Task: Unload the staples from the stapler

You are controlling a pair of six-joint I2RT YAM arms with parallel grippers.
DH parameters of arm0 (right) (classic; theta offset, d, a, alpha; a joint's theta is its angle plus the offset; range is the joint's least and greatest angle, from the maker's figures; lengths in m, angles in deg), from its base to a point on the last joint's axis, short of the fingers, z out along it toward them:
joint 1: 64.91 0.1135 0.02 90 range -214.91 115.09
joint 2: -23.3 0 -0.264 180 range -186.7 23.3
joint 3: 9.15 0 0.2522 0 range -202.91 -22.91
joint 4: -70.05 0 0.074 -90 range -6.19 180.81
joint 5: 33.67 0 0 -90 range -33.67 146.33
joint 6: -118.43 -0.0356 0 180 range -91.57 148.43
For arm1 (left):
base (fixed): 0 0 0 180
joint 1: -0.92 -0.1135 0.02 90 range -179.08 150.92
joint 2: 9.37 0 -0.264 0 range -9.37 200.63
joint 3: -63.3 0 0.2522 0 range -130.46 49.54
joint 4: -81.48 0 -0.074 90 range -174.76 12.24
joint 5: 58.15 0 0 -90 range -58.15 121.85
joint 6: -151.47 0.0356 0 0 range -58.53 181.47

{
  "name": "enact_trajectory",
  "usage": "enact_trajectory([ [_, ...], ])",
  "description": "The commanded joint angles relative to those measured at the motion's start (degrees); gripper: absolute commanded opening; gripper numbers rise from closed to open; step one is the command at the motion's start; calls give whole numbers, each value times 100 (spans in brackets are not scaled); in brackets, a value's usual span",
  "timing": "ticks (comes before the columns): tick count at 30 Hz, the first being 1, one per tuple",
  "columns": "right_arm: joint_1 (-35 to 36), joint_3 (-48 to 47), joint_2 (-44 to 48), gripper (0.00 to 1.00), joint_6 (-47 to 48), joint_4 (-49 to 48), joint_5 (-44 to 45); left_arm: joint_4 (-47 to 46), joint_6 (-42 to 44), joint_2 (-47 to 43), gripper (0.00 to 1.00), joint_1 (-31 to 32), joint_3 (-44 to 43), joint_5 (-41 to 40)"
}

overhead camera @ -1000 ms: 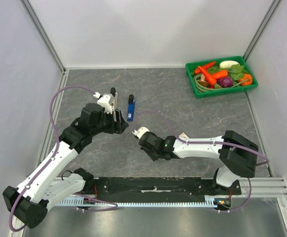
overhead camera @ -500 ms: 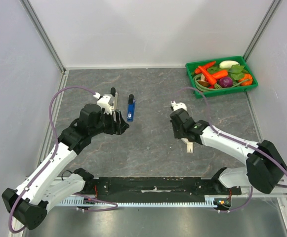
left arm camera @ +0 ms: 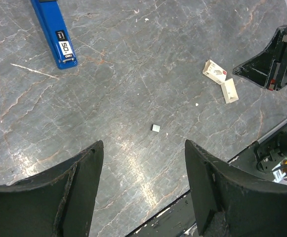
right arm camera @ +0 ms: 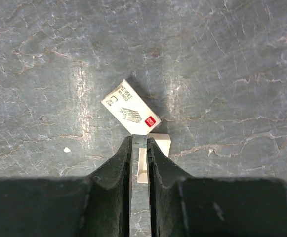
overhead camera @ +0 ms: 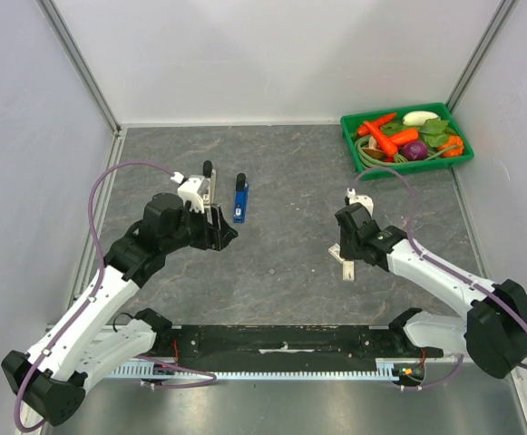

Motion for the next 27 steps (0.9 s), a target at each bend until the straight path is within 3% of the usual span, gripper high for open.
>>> enact_trajectory([
  [1, -27, 100, 202, 20, -460, 291, 144, -138, 106, -120, 72, 13, 21, 245],
  [10, -19, 346, 448, 18, -732, 467, 118, -147, 106, -156, 72, 13, 30, 324],
  [27, -27, 575, 97, 19, -900, 186, -119, -156, 115, -147, 72, 13, 39, 360],
])
